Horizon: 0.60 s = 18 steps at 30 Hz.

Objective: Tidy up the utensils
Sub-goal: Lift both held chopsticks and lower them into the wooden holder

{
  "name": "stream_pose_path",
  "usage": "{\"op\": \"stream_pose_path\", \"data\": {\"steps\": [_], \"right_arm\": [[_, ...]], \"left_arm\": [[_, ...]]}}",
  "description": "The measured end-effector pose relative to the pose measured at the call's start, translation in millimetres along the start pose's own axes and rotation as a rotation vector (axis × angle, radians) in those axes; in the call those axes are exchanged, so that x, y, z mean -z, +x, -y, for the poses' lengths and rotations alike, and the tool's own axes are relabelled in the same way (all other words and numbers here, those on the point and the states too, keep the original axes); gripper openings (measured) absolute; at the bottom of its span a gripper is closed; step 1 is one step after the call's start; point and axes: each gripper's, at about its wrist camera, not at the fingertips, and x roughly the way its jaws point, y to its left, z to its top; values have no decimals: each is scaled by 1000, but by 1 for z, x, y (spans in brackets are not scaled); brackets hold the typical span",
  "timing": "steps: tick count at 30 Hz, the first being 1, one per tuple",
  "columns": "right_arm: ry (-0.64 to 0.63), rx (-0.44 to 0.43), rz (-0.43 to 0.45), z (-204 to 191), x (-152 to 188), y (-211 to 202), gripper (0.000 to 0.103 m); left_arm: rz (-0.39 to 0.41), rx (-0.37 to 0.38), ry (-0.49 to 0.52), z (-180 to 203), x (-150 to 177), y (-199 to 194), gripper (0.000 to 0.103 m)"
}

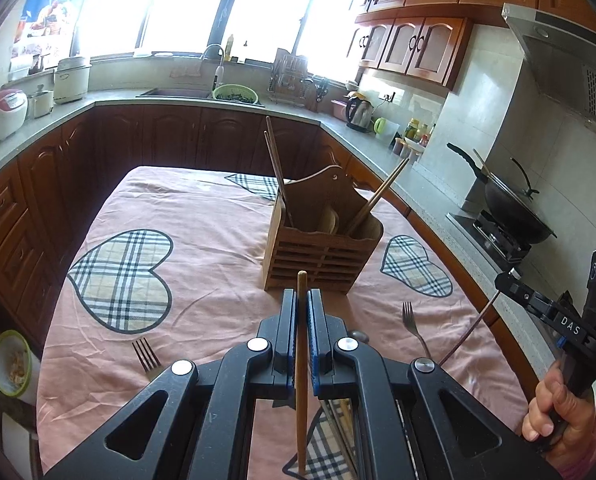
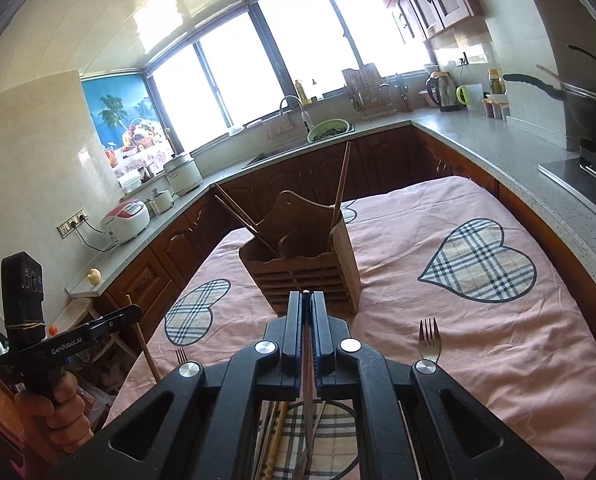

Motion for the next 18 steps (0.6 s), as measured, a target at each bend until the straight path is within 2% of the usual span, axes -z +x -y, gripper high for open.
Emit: {"op": "stream_pose_path", "data": {"steps": [18], "right_arm": [[-7, -26, 107, -4, -28, -13, 4]], "left_arm": [[101, 10, -27, -11, -25, -11, 3]]}}
